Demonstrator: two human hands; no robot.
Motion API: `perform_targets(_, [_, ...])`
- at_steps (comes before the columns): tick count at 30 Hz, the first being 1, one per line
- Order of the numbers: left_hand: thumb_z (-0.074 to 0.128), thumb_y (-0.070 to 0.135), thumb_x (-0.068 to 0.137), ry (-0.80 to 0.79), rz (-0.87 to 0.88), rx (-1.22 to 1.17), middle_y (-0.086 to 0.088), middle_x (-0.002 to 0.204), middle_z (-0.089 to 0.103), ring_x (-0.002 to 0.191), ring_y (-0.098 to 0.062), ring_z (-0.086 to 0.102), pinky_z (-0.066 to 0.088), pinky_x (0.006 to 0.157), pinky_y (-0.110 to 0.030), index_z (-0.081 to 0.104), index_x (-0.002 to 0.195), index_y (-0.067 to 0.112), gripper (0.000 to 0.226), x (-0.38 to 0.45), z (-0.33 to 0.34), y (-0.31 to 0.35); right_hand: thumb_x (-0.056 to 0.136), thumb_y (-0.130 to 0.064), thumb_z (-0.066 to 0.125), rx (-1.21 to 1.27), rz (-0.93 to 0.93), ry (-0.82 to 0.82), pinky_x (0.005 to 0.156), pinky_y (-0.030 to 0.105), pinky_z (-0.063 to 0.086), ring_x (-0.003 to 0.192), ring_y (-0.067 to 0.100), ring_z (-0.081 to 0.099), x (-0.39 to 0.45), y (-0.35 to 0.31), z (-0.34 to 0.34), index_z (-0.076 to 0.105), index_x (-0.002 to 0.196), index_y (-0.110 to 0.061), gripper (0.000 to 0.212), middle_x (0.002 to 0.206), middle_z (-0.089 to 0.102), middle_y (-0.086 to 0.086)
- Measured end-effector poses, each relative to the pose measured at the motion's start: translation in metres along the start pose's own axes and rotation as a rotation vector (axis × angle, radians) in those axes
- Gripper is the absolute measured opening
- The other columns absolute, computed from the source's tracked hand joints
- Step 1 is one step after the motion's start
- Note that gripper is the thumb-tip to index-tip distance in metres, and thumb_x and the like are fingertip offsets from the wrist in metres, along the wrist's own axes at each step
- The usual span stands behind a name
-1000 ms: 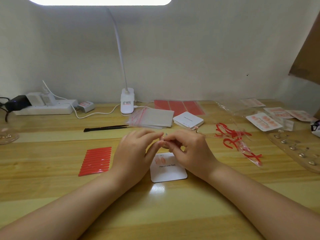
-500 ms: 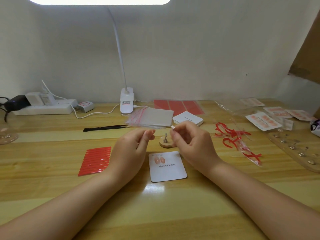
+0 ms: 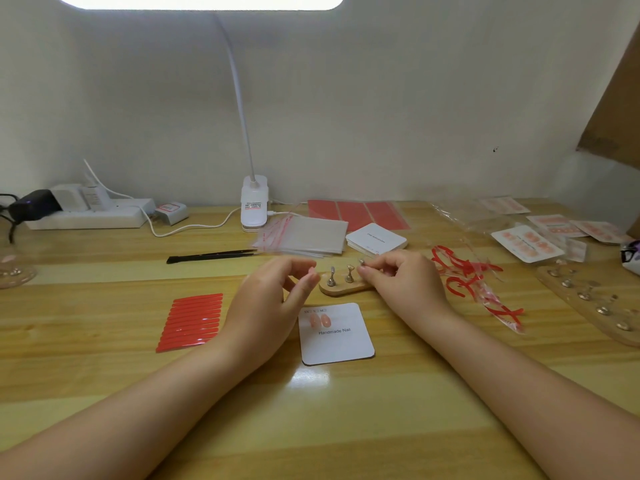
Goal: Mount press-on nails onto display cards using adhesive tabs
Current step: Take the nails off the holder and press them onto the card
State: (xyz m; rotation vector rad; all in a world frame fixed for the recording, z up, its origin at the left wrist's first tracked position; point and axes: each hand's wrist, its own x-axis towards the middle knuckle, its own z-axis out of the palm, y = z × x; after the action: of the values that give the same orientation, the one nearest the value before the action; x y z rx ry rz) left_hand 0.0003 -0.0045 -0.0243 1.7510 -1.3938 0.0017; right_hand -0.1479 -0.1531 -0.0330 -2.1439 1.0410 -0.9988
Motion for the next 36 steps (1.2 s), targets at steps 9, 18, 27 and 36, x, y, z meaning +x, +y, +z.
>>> perform_targets(9, [0.052,0.050,0.086,-0.007,0.060,0.005,0.028,0.091,0.059,0.086,0.005,0.056,0.048,0.080,-0.034,0.066,0.104,0.031,0.029,-0.001,-0.001,0.003,0.083,-0.036,0.073,-0.132,-0.034,-0.095,0.074,0.034,0.054,0.083,0.015,0.068,0.000,-0.003,-0.004,0.079,0.081,-0.020,0.018,0.076,0.074,-0.002])
perform_targets(18, [0.068,0.032,0.086,0.010,0.050,0.014,0.027,0.089,0.061,0.082,0.001,0.059,0.048,0.077,-0.035,0.067,0.101,0.030,0.015,-0.001,0.000,-0.002,0.064,-0.065,0.068,-0.295,-0.056,-0.495,0.046,0.015,0.033,0.051,0.000,0.049,0.004,-0.034,-0.041,0.070,0.071,-0.024,0.041,0.052,0.054,-0.019])
perform_targets(27, [0.068,0.034,0.088,0.040,-0.043,0.159,0.014,0.084,0.068,0.082,-0.011,0.063,0.050,0.078,-0.034,0.070,0.111,0.025,0.024,-0.002,0.000,-0.004,0.055,-0.068,0.080,-0.569,-0.144,-0.844,0.049,0.016,0.025,0.059,-0.008,0.042,-0.003,-0.050,-0.044,0.048,0.138,-0.039,0.093,0.068,0.043,-0.024])
perform_targets(36, [0.067,0.026,0.089,-0.051,-0.070,0.169,0.015,0.093,0.069,0.088,-0.006,0.064,0.052,0.082,-0.031,0.069,0.115,0.027,0.026,-0.004,-0.001,-0.004,0.056,-0.059,0.085,-0.482,-0.131,-0.800,0.054,0.019,0.028,0.068,-0.002,0.046,-0.006,-0.051,-0.045,0.050,0.120,-0.038,0.076,0.077,0.047,-0.017])
